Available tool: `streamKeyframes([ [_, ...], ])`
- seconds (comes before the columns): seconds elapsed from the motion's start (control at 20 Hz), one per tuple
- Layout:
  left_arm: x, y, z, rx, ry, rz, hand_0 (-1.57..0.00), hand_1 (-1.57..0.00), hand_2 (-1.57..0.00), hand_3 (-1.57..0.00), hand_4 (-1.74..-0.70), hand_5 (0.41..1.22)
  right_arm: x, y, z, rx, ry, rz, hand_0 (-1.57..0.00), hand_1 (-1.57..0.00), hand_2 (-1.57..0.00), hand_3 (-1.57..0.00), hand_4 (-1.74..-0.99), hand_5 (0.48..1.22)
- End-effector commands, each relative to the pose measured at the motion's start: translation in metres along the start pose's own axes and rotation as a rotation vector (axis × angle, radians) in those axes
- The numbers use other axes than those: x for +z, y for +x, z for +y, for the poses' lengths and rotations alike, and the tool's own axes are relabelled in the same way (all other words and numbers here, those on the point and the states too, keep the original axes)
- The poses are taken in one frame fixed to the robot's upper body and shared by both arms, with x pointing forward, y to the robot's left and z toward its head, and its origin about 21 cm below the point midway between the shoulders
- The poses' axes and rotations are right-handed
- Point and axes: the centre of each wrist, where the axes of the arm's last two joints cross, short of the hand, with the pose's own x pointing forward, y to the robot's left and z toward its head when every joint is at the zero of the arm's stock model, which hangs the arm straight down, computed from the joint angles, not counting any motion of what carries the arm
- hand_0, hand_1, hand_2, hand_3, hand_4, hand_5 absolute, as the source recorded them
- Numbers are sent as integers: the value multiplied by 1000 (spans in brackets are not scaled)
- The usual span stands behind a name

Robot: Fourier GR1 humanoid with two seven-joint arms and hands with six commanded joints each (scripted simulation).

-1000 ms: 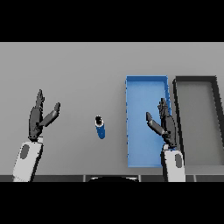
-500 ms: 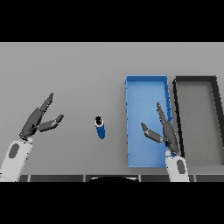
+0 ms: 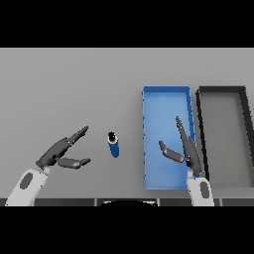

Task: Pick up the blue pipe and place it into the blue bin.

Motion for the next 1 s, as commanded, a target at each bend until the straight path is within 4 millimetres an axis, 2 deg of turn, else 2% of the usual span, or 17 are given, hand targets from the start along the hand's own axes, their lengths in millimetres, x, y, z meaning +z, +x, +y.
streamKeyframes([
  [0.0, -3, -2, -9, -7, -22, -5, 1, 1, 1, 1, -1170, 490, 1, 1, 1, -5, -1, 0, 1, 1, 1, 1, -1211, 613],
  [0.2, -16, -5, -35, -25, -44, -14, 1, 1, 1, 1, -1186, 466, 2, 3, 0, -9, -7, 0, 1, 1, 1, 1, -1223, 619],
  [0.55, -57, -19, -64, 28, -80, 27, 1, 1, 1, 1, -1191, 467, 7, 3, 0, -22, -16, 5, 1, 1, 1, 1, -1223, 618],
  [0.85, -88, -28, -76, 2, -110, 29, 1, 1, 1, 1, -1131, 462, 6, 3, -3, -15, -27, 14, 1, 1, 1, 1, -1201, 605],
  [0.95, -99, -27, -81, 56, -127, -19, 1, 1, 1, 1, -1171, 495, 5, 4, -3, -20, -23, 10, 1, 1, 1, 1, -1204, 607],
])
